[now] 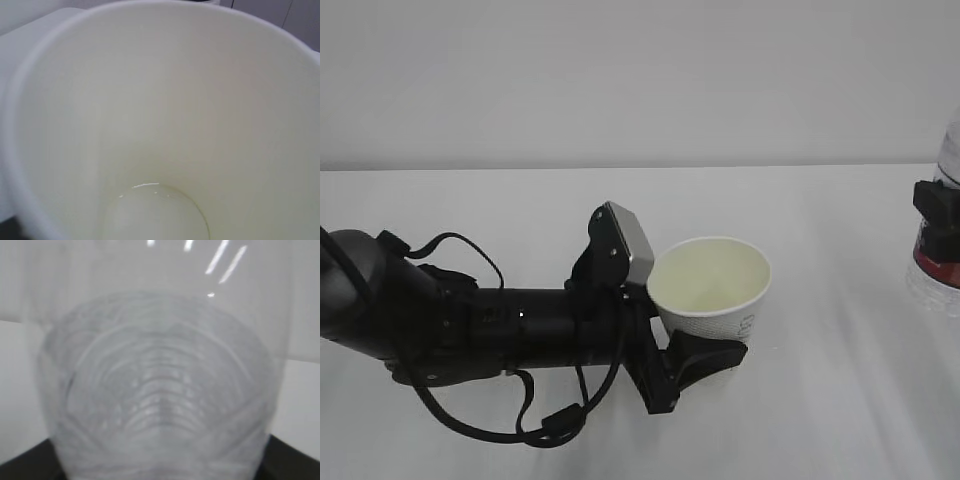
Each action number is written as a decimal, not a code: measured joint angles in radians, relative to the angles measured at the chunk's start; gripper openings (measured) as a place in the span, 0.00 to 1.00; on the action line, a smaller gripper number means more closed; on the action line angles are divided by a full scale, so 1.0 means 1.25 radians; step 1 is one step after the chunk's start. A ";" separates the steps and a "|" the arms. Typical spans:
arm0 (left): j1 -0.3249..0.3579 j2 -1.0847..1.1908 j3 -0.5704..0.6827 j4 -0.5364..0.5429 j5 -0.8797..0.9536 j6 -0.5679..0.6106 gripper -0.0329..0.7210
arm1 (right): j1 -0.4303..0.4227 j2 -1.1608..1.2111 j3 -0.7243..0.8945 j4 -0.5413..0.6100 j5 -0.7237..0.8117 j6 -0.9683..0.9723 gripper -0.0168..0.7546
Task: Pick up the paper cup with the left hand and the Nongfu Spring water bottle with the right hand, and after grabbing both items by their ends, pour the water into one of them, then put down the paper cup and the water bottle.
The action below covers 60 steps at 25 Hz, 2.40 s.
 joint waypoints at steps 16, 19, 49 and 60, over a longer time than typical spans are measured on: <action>-0.055 0.000 -0.045 0.008 0.000 -0.030 0.74 | 0.000 -0.172 0.095 0.000 0.080 0.023 0.61; -0.055 0.000 -0.045 0.017 0.001 -0.032 0.74 | 0.000 -0.199 0.110 0.000 0.085 0.023 0.61; -0.108 0.001 -0.085 0.069 0.077 -0.104 0.74 | 0.000 -0.218 0.125 0.000 0.114 -0.066 0.61; -0.120 0.001 -0.085 0.070 0.077 -0.123 0.74 | 0.000 -0.218 0.125 0.000 0.101 -0.202 0.61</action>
